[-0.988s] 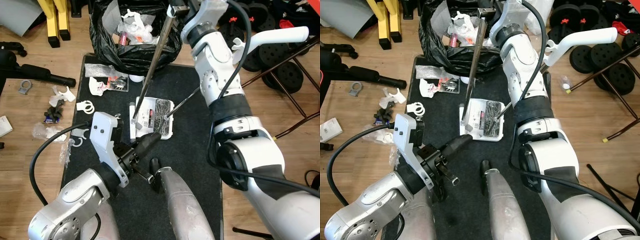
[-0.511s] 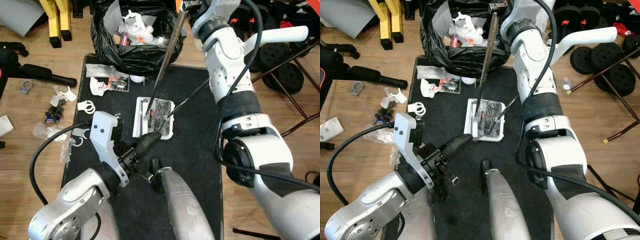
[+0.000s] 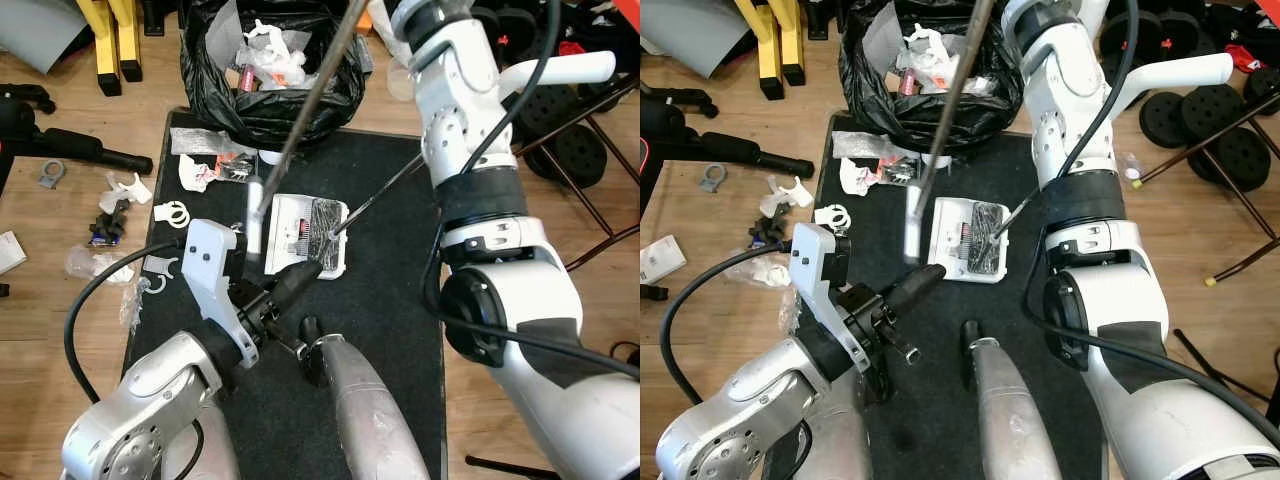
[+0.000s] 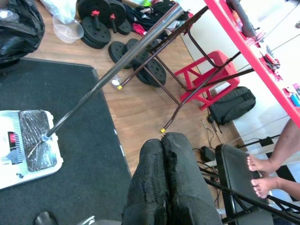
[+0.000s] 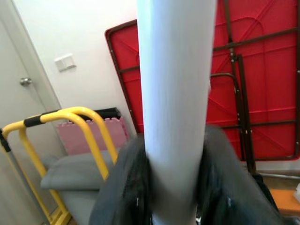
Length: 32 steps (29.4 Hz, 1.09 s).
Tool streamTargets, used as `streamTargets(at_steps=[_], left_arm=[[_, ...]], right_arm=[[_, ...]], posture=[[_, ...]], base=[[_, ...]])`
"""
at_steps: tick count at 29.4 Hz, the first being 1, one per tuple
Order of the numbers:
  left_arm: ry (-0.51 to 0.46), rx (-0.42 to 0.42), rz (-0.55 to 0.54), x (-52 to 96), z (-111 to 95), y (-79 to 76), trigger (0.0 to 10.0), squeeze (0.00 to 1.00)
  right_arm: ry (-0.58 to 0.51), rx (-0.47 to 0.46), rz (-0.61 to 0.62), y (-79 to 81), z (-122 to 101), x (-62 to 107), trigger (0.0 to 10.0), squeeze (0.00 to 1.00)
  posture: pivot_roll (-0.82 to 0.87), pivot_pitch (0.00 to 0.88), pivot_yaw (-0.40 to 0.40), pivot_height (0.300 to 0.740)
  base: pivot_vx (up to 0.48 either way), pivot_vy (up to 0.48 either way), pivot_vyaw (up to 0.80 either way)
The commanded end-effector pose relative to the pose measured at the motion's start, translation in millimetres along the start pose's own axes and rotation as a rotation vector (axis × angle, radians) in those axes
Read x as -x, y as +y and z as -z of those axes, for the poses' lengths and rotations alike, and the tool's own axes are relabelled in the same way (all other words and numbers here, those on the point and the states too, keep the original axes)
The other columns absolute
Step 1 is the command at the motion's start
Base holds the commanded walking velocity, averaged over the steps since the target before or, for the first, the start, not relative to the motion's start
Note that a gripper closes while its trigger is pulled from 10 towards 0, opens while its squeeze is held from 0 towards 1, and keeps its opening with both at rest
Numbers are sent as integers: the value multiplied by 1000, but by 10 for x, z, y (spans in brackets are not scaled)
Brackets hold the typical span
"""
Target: Sweep floor
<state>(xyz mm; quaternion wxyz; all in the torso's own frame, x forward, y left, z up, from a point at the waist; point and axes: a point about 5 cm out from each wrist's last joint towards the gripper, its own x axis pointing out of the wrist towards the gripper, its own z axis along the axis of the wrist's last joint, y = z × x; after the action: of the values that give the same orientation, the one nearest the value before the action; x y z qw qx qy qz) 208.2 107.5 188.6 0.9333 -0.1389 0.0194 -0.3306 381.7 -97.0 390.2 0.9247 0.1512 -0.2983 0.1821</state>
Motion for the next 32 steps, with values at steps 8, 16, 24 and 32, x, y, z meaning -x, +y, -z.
streamTargets(at_steps=[8, 16, 24, 32], left_arm=[[25, 28, 27, -28, 121, 14, 10000, 0], [-16, 171, -126, -36, 92, 243, 10000, 0], [-102, 0, -339, 46, -81, 671, 10000, 0], [-96, -17, -325, -34, -50, 687, 10000, 0]], right_arm=[[203, -39, -51, 15, 27, 39, 10000, 0], [59, 55, -120, 32, -52, 187, 10000, 0], [76, 71, -321, 125, 6, 712, 10000, 0], [134, 52, -430, 227, 60, 888, 10000, 0]], posture=[[-144, 351, -178, 740], [-147, 321, -182, 740], [-168, 253, -164, 740], [-164, 198, -157, 740]], base=[[0, 0, 0], [0, 0, 0], [180, 0, 0], [48, 0, 400]])
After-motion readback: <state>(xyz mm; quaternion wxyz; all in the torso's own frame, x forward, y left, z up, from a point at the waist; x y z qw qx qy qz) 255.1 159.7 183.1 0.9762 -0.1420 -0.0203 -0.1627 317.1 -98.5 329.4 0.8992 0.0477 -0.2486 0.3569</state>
